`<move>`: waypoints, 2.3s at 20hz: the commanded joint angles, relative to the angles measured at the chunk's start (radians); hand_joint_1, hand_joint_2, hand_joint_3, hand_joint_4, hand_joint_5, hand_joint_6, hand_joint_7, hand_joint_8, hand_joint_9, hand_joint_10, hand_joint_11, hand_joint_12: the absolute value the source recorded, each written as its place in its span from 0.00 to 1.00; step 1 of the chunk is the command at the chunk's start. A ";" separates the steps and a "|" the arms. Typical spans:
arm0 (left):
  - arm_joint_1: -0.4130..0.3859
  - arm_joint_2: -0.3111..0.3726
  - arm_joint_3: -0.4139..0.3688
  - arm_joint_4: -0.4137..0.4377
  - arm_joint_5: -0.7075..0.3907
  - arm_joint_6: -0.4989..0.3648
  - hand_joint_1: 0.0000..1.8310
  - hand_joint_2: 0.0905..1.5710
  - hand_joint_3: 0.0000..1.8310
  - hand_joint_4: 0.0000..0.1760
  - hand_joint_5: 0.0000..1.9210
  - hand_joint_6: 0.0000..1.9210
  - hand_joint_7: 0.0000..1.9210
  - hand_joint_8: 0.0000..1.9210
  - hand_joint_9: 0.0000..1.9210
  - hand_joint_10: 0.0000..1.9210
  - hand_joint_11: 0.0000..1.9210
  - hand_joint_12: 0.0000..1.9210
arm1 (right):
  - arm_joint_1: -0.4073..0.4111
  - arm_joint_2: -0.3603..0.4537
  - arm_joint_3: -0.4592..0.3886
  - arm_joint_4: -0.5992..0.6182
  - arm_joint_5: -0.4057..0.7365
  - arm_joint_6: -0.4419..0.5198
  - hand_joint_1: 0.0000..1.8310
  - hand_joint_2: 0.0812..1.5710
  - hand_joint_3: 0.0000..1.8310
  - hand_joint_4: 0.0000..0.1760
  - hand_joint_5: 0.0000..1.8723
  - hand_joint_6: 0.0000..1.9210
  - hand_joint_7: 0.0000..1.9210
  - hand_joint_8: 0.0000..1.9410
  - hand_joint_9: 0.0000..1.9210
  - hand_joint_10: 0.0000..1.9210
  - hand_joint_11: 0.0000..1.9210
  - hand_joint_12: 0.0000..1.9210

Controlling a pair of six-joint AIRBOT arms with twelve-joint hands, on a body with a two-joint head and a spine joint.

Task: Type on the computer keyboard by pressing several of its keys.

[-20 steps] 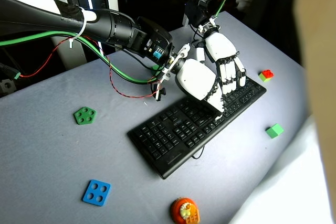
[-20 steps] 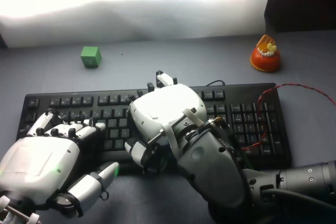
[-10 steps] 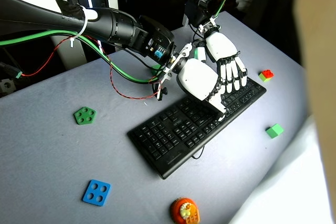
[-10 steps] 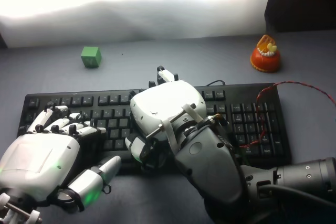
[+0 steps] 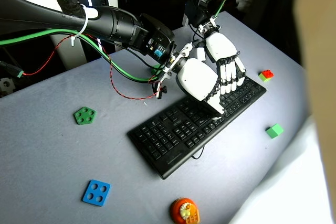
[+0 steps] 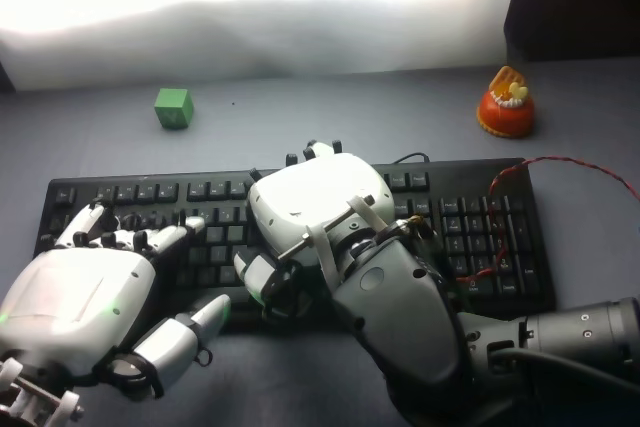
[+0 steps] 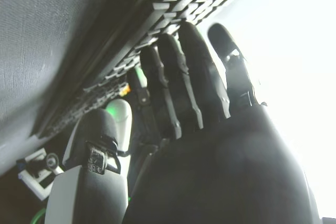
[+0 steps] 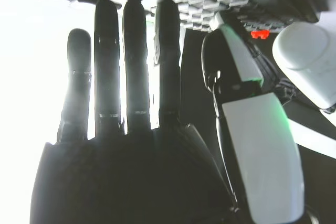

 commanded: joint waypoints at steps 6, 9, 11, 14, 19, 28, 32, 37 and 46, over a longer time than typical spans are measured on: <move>-0.031 0.036 0.004 0.038 -0.056 0.010 0.17 0.84 0.00 0.00 0.27 0.03 0.29 0.00 0.26 0.06 0.00 0.63 | 0.001 0.000 -0.008 0.006 0.023 0.008 0.30 0.82 0.00 0.00 0.43 0.04 0.40 0.00 0.29 0.26 0.05 0.82; -0.050 0.044 0.014 0.064 -0.056 0.035 0.17 0.84 0.00 0.00 0.24 0.01 0.28 0.00 0.28 0.06 0.00 0.67 | 0.003 0.000 -0.009 0.006 0.032 0.011 0.29 0.83 0.00 0.00 0.41 0.03 0.41 0.00 0.35 0.28 0.12 0.80; -0.057 0.045 0.022 0.075 -0.056 0.043 0.14 0.85 0.00 0.01 0.21 0.00 0.26 0.00 0.27 0.06 0.00 0.67 | 0.005 0.000 -0.009 0.006 0.033 0.011 0.28 0.84 0.00 0.00 0.41 0.03 0.41 0.00 0.35 0.28 0.13 0.81; -0.063 0.050 0.024 0.081 -0.062 0.056 0.13 0.86 0.00 0.00 0.23 0.01 0.27 0.00 0.28 0.06 0.00 0.67 | 0.014 0.002 -0.011 0.006 0.039 0.009 0.28 0.84 0.00 0.00 0.39 0.03 0.40 0.00 0.32 0.29 0.09 0.83; -0.060 0.055 0.027 0.093 -0.084 0.081 0.13 0.85 0.00 0.00 0.24 0.01 0.27 0.00 0.27 0.05 0.00 0.66 | 0.050 0.039 -0.049 0.006 0.059 -0.003 0.29 0.83 0.00 0.00 0.39 0.03 0.39 0.00 0.29 0.30 0.07 0.85; -0.024 0.051 0.028 0.103 -0.137 0.159 0.14 0.85 0.00 0.10 0.20 0.00 0.26 0.00 0.27 0.04 0.00 0.65 | 0.090 0.135 -0.155 -0.082 0.085 0.003 0.29 0.83 0.00 0.00 0.39 0.03 0.38 0.00 0.27 0.30 0.06 0.85; -0.004 0.034 0.037 0.103 -0.172 0.182 0.14 0.85 0.00 0.07 0.21 0.00 0.26 0.00 0.26 0.04 0.00 0.64 | 0.115 0.217 -0.205 -0.082 0.068 0.004 0.31 0.82 0.00 0.00 0.38 0.03 0.38 0.00 0.27 0.30 0.07 0.85; 0.009 -0.001 0.050 0.104 -0.207 0.192 0.19 0.84 0.00 0.00 0.22 0.01 0.27 0.00 0.26 0.04 0.00 0.65 | 0.138 0.311 -0.246 -0.082 0.029 0.001 0.31 0.81 0.00 0.00 0.39 0.03 0.38 0.00 0.27 0.31 0.07 0.85; 0.024 -0.051 0.072 0.127 -0.229 0.201 0.49 0.80 0.00 0.06 0.16 0.00 0.22 0.00 0.23 0.02 0.00 0.61 | 0.161 0.407 -0.301 -0.082 -0.046 -0.006 0.28 0.83 0.00 0.00 0.40 0.04 0.38 0.00 0.26 0.34 0.07 0.86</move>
